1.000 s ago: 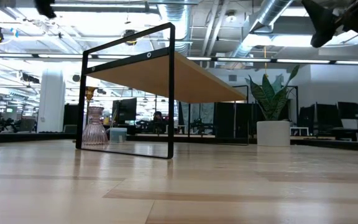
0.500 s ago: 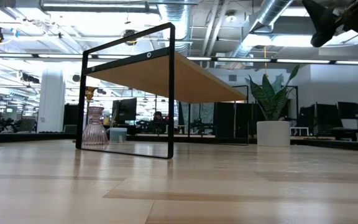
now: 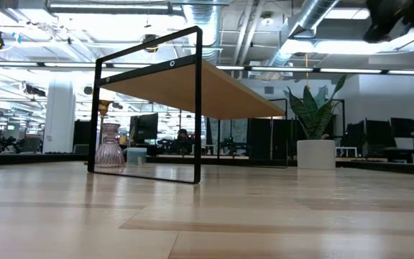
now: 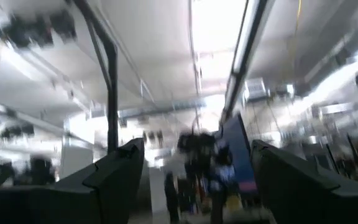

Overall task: Pick & Place candle stick holders
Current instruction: Put the blue candle on the shelf

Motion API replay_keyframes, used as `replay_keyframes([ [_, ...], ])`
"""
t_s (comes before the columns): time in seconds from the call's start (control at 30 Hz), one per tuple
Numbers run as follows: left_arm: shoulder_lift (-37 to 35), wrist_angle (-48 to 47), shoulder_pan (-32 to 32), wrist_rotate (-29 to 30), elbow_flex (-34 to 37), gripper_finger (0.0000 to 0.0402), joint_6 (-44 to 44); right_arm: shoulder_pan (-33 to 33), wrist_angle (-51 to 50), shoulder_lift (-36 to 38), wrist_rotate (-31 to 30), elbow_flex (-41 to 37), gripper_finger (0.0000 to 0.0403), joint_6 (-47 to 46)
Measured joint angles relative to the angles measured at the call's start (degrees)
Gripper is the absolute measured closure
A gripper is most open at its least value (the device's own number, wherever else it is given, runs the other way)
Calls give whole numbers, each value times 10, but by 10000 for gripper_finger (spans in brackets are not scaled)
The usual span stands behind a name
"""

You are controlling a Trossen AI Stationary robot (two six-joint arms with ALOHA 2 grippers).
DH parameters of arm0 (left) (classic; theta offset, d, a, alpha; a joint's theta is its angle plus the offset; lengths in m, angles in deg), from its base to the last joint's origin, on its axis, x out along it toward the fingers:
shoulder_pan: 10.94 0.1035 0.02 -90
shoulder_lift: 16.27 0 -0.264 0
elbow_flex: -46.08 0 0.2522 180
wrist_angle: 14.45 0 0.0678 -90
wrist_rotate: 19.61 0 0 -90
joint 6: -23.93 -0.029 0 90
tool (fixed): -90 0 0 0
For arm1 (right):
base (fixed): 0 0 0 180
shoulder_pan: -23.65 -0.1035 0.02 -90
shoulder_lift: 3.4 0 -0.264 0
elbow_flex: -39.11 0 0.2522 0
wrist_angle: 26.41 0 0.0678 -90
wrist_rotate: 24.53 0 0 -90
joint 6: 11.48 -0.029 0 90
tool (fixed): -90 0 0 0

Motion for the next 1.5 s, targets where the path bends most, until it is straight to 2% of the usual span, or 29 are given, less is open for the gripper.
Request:
replay_keyframes([
  [0.1,0,0,16,-111,0,108,56,0,76,0,0,3,117,1],
  [0.23,11,0,50,-217,-13,108,119,0,142,1,0,26,117,13],
  [0.37,28,-9,98,-316,-54,108,168,0,151,0,0,45,117,59],
  [0.53,62,-66,162,-446,-122,108,224,0,154,0,1,72,117,33],
  [0.63,83,-72,201,-506,-145,108,237,0,154,0,12,77,117,22],
  [0.73,97,-115,245,-531,-159,108,239,0,151,0,33,77,117,31],
  [0.83,99,-202,299,-527,-162,108,238,0,145,0,33,77,117,30],
  [0.93,99,-304,352,-498,-162,108,222,0,146,0,34,77,117,14],
  [1.07,98,-415,409,-396,-162,108,180,0,144,0,32,78,117,3],
  [1.3,125,-519,463,-238,-162,108,142,0,102,0,30,78,117,3],
  [1.4,150,-572,488,-207,-162,108,144,0,91,0,30,78,117,-4],
  [1.5,182,-611,512,-205,-161,108,157,0,91,0,30,78,117,-5],
])
